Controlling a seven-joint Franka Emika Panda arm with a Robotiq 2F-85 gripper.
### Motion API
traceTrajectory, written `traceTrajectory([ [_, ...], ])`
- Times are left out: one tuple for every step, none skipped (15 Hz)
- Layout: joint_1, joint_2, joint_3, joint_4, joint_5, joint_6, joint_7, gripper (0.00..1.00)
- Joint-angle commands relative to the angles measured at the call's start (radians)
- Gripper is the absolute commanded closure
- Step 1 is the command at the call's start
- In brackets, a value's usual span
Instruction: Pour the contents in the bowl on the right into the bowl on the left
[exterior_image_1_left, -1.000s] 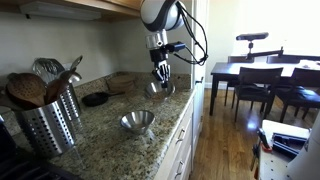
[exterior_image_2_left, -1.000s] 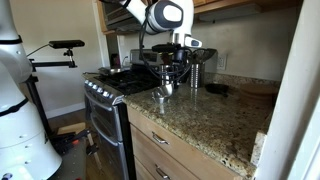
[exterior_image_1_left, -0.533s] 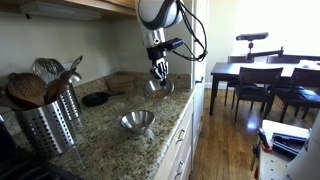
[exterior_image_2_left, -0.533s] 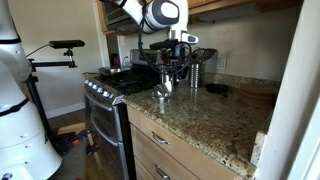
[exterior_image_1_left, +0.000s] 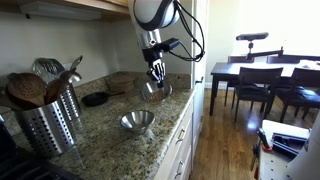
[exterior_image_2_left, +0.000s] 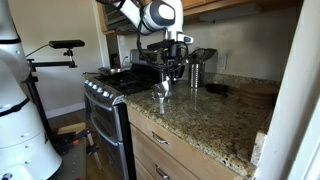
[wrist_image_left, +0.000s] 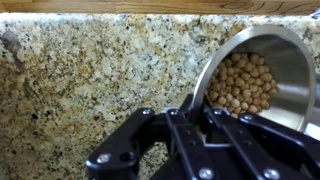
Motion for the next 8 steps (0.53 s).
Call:
traceTrajectory([
  [0.022,-0.012,0.006,-0.002,-0.061,-0.028,0.063,0.93],
  [0.026,-0.008,0.009,0.001,-0.083,-0.028,0.081,0.93],
  [0.029,-0.004,0.011,0.004,-0.098,-0.030,0.093,0.93],
  [0.033,0.000,0.012,0.006,-0.111,-0.031,0.102,0.93],
  [0.036,0.003,0.013,0.008,-0.120,-0.033,0.110,0.93],
  [0.038,0.006,0.014,0.009,-0.128,-0.034,0.118,0.93],
  [0.040,0.009,0.015,0.012,-0.137,-0.035,0.126,0.93],
  [0.041,0.012,0.015,0.016,-0.143,-0.037,0.130,0.93],
])
